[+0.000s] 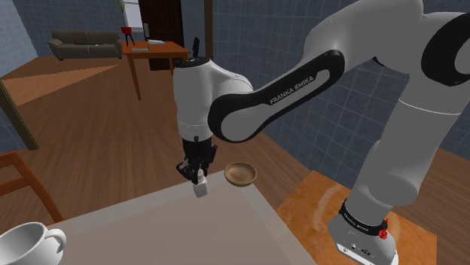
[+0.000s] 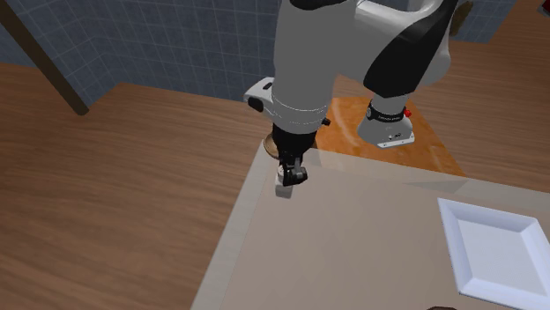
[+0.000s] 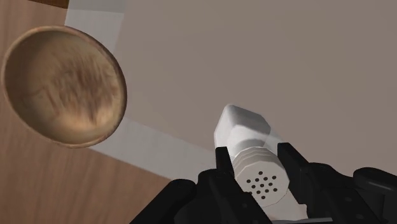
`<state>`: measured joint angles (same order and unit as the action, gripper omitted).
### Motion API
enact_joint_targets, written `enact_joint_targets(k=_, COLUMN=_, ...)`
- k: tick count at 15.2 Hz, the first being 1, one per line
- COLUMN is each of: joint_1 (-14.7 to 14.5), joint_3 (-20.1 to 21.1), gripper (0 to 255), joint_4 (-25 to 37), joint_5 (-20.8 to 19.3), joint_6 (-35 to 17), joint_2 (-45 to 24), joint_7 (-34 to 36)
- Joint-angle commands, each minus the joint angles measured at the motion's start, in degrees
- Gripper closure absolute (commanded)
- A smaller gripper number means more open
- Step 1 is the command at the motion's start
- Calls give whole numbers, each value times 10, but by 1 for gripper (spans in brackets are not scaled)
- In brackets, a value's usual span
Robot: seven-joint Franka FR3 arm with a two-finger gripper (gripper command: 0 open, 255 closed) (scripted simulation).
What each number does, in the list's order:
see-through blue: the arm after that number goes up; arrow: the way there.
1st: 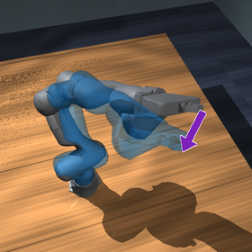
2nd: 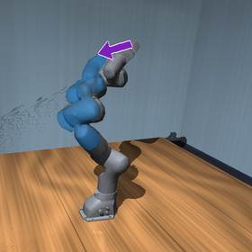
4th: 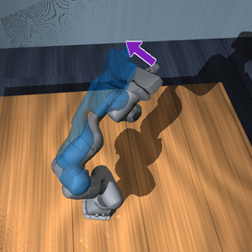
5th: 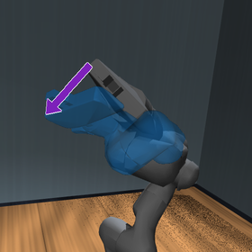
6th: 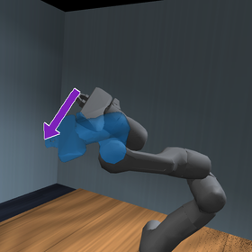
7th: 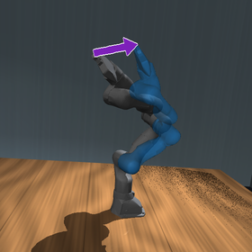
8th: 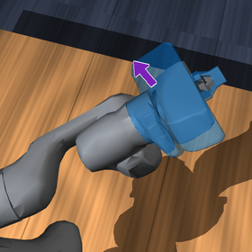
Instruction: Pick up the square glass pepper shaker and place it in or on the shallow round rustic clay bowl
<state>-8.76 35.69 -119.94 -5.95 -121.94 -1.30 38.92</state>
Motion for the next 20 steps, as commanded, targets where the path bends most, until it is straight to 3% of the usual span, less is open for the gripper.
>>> enact_joint_targets(k=1, joint_1=1, joint_3=0, gripper=255, joint_4=9, joint_5=5, joint_6=14, joint_2=6, joint_7=-5)
enact_joint_targets(k=13, joint_1=3, joint_3=-3, gripper=255, joint_4=68, joint_5=27, joint_6=95, joint_2=35, joint_7=-25)
enact_joint_targets(k=20, joint_1=26, joint_3=-71, gripper=255, joint_4=-40, joint_5=98, joint_6=104, joint_2=174, joint_7=-150)
